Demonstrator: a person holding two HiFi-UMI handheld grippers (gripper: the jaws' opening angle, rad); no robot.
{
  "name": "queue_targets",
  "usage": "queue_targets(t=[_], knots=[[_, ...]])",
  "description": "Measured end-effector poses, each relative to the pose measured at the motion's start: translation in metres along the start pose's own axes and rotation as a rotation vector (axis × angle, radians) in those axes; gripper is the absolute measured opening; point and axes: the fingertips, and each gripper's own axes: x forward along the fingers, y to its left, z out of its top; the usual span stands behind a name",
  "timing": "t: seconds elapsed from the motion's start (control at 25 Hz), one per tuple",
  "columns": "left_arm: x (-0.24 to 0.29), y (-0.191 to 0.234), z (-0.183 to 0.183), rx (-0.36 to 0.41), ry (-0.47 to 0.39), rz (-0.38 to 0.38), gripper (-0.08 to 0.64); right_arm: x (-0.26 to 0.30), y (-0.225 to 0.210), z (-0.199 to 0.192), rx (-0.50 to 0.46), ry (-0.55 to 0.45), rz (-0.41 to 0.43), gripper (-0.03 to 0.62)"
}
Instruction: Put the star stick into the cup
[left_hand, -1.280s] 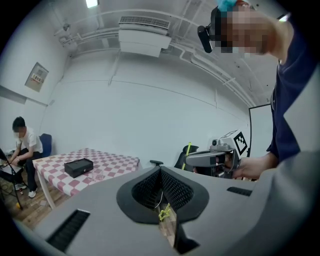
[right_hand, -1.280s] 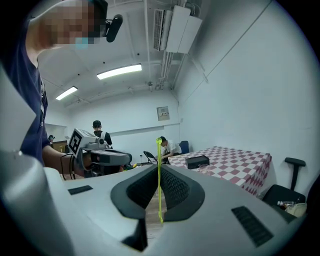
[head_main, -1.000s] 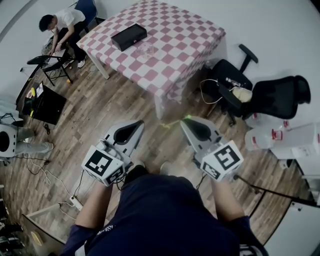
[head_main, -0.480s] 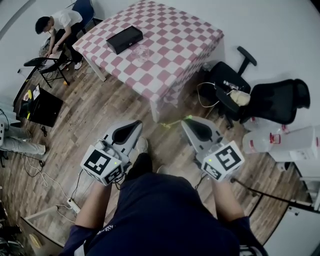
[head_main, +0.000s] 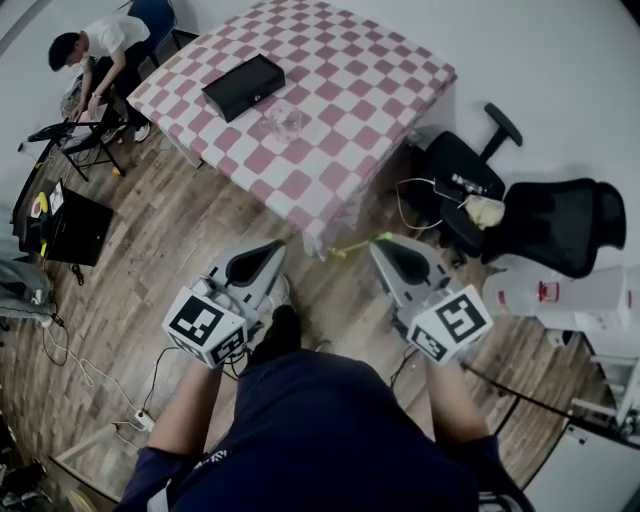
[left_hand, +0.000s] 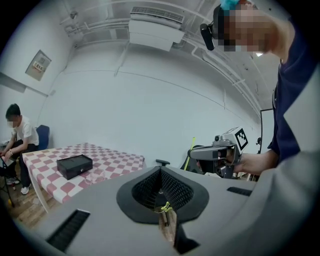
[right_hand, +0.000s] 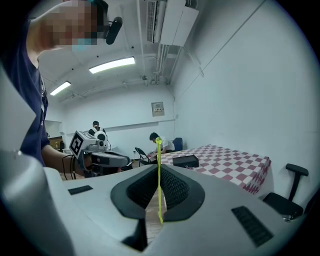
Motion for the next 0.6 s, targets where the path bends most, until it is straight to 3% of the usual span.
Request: queue_targets(t=[0.6], knots=[[0.052,0.220,0.005,-0.060,0.061,0.015,0.031,0.194,-0.081,0.026,0.036,0.048,-0.067,0.026]])
